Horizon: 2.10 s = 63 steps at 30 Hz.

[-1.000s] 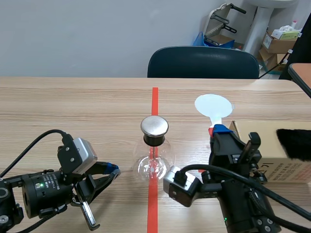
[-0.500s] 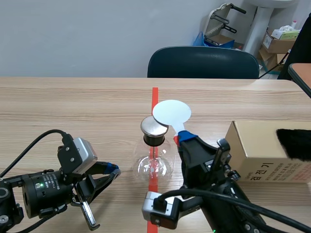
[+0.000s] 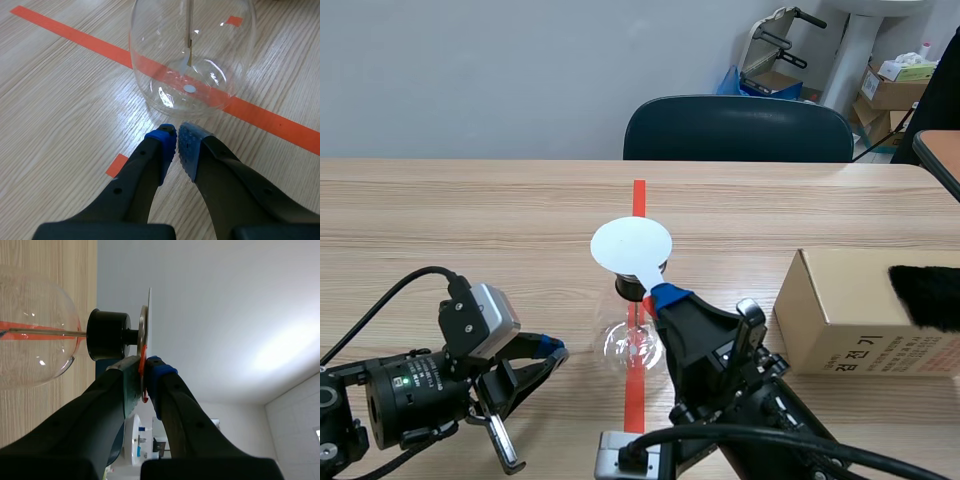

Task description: Do the electroscope experiment

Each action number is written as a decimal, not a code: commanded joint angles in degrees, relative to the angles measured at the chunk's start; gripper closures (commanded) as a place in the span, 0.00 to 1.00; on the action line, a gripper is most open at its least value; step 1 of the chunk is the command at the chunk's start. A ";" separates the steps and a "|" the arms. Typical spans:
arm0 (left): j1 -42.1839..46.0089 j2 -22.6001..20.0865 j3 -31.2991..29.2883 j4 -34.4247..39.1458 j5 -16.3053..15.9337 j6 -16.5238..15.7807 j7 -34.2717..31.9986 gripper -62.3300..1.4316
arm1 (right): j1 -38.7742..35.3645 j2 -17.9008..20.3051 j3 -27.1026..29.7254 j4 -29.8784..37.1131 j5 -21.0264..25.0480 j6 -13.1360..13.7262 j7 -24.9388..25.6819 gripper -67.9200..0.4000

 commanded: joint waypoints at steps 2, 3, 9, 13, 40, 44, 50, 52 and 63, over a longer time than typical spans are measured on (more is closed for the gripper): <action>0.15 0.15 -0.09 1.05 -0.39 0.02 -0.81 0.87 | 0.68 0.63 0.11 1.27 -0.04 -0.85 0.00 0.99; 0.15 0.15 -0.09 1.05 -0.39 0.02 -0.81 0.87 | 0.68 0.63 0.11 1.40 -0.04 -0.85 -0.02 0.99; 0.15 0.17 -0.09 1.05 -0.39 0.02 -1.01 0.87 | 0.52 0.61 0.11 1.79 -0.04 -0.83 -0.26 0.99; 0.15 0.17 -0.09 1.05 -0.42 0.02 -0.98 0.87 | 0.31 0.61 0.11 1.79 -0.04 -0.83 -1.75 0.99; 0.20 0.15 -0.09 1.05 -0.39 0.00 -0.92 0.87 | -4.96 0.96 0.61 5.44 -0.04 -1.05 -26.75 0.99; 0.17 0.15 -0.09 1.05 -0.39 0.00 -0.92 0.87 | -5.20 0.94 1.07 5.44 -0.04 -1.05 -26.84 0.99; 0.17 0.15 -0.09 1.05 -0.39 0.00 -0.90 0.87 | -5.20 0.96 1.07 5.44 -0.04 -1.05 -24.94 0.99; 0.17 0.15 -0.09 1.05 -0.39 0.00 -0.90 0.87 | -5.20 0.96 1.07 5.44 -0.04 -1.05 -23.34 0.99; 0.17 0.13 -0.09 1.05 -0.39 0.00 -0.72 0.87 | -5.20 0.94 1.07 5.44 -0.04 -1.07 -8.68 0.99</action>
